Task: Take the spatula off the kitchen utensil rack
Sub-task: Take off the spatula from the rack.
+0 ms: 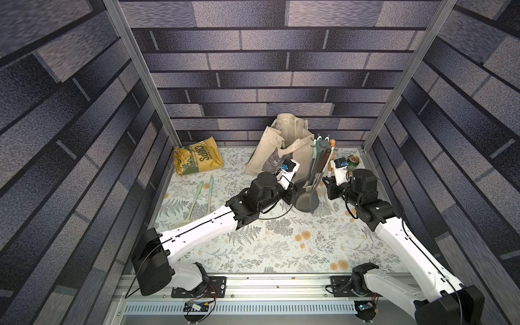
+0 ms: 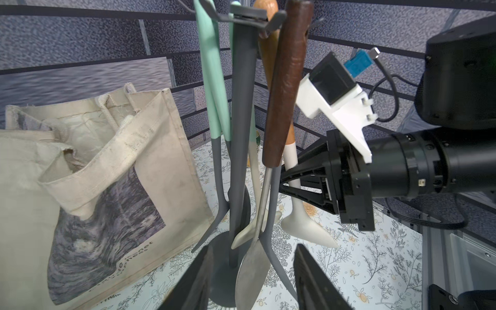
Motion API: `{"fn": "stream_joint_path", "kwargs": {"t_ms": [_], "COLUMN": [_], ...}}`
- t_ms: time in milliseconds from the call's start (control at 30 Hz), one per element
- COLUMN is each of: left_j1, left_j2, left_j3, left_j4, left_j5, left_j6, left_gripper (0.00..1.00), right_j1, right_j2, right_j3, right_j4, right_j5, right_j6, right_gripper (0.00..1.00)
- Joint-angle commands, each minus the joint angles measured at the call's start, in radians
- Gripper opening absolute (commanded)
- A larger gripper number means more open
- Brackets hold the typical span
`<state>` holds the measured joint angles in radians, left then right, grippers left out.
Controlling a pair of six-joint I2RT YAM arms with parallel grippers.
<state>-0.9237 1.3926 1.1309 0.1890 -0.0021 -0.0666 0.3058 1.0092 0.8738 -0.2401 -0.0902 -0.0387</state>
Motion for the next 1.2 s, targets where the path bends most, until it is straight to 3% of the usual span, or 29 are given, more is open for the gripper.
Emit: {"fn": "stream_joint_path", "kwargs": {"t_ms": [0,533,1167], "left_j1": [-0.017,-0.038,-0.014], "left_j2": [0.018,0.188,0.300], "left_j3": [0.048,0.161,0.301], "left_j4": [0.066,0.213,0.232], "left_j5": [-0.005,-0.056,0.045], "left_j6": [0.024,0.059,0.066], "left_gripper": [0.50,0.44,0.42], "right_j1": [0.009,0.009,0.008], "right_j2": [-0.014,-0.002,-0.001], "right_j3": [-0.019,-0.030,-0.036], "right_j4": [-0.047,-0.028,-0.025], "right_j5": [0.000,-0.011,-0.006], "right_j6": [0.006,0.011,0.009], "right_gripper": [0.09,0.09,0.10]}}
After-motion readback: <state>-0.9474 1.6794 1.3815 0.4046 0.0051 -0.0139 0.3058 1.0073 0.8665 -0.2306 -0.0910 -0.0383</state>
